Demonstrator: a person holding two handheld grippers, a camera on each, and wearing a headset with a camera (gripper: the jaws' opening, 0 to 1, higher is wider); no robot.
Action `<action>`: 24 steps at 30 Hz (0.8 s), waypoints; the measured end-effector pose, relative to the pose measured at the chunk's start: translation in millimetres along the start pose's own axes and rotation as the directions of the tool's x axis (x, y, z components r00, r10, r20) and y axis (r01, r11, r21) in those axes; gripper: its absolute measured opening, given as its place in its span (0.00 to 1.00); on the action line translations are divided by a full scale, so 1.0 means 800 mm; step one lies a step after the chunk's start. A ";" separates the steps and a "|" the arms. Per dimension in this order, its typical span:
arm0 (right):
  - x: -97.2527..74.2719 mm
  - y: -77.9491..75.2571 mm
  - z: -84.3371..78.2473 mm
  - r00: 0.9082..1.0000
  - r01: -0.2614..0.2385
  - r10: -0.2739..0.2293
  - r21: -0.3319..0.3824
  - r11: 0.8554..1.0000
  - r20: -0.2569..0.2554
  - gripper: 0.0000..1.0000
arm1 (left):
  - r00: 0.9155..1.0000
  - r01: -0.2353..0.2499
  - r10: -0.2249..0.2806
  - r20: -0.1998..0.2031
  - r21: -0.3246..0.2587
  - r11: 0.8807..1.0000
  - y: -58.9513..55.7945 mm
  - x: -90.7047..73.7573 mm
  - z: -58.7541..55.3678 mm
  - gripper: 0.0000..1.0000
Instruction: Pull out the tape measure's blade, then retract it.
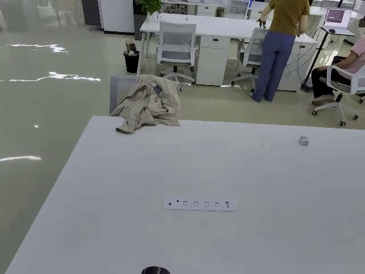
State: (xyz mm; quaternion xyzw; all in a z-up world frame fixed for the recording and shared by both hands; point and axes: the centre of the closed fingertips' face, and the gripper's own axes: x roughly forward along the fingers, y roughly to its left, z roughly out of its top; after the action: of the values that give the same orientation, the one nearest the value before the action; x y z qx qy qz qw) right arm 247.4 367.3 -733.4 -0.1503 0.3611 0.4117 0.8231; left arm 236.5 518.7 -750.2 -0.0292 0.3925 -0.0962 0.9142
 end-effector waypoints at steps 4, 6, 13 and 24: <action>-0.009 0.001 -0.003 1.000 0.010 -0.010 0.005 1.000 0.000 0.71 | 1.000 0.001 -0.001 0.000 0.006 1.000 0.004 -0.006 -0.003 0.92; -0.013 0.002 -0.004 1.000 0.015 -0.015 0.012 1.000 0.001 0.74 | 1.000 0.009 -0.009 -0.004 0.008 1.000 0.004 -0.009 -0.005 0.92; -0.024 0.012 -0.006 1.000 0.017 -0.018 0.019 1.000 0.004 0.76 | 1.000 0.025 -0.025 -0.005 0.022 0.999 0.001 -0.025 -0.012 0.94; -0.038 0.028 -0.010 1.000 0.019 -0.019 0.032 0.999 0.002 0.79 | 0.999 0.035 -0.034 -0.012 0.025 0.999 0.005 -0.045 -0.025 0.96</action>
State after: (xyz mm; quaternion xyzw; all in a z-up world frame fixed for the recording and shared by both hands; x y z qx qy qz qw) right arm 213.6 359.7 -715.5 -0.1398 0.3652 0.3983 0.8297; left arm 198.5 530.4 -738.9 -0.0241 0.3961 -0.1169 0.9104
